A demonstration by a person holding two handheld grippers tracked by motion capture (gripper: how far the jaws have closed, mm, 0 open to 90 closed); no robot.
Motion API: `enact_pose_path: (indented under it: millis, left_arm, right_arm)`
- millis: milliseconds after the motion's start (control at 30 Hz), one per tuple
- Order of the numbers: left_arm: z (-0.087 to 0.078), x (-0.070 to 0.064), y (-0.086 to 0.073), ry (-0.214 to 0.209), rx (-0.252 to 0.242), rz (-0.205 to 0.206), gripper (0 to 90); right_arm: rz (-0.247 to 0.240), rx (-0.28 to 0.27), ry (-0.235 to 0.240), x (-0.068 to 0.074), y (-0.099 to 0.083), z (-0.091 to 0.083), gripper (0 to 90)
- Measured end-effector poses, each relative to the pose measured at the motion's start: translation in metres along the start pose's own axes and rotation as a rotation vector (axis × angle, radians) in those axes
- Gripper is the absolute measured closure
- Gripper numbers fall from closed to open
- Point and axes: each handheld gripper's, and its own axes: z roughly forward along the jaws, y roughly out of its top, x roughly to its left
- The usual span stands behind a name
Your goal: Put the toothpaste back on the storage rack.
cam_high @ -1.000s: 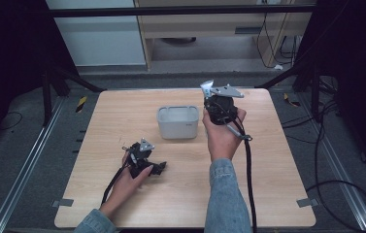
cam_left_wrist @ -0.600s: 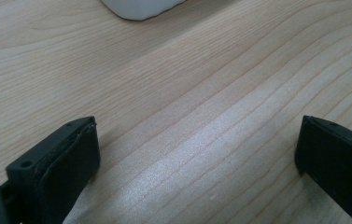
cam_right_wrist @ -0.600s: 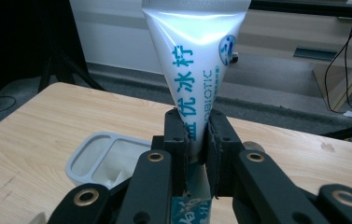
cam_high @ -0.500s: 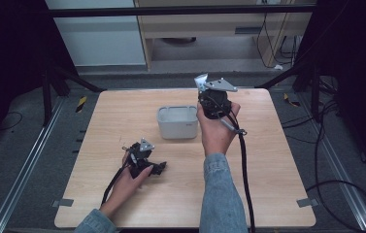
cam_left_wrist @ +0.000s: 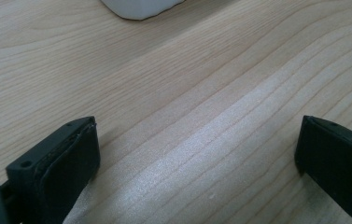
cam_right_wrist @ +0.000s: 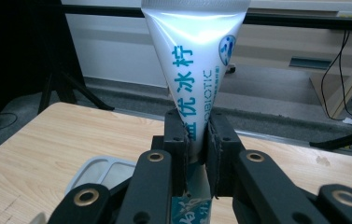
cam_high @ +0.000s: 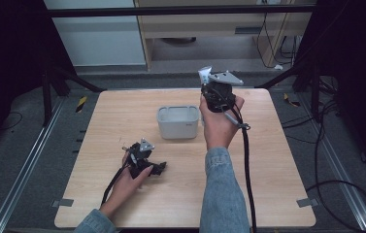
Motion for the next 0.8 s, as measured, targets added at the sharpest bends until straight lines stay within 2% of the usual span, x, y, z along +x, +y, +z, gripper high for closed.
enact_pose_path:
  millis: [200, 567, 800]
  left_arm:
    - [0.0, 0.0, 0.0, 0.0, 0.001, 0.001, 0.0]
    - [0.0, 0.0, 0.0, 0.0, -0.001, 0.0, 0.0]
    - [0.0, 0.0, 0.0, 0.0, -0.001, 0.0, 0.0]
  right_arm:
    - [-0.01, -0.011, 0.006, 0.003, 0.008, 0.005, 80.2]
    - [-0.002, -0.018, 0.035, 0.014, 0.009, 0.023, 80.2]
    - [0.002, -0.023, 0.039, 0.017, 0.013, 0.026, 80.2]
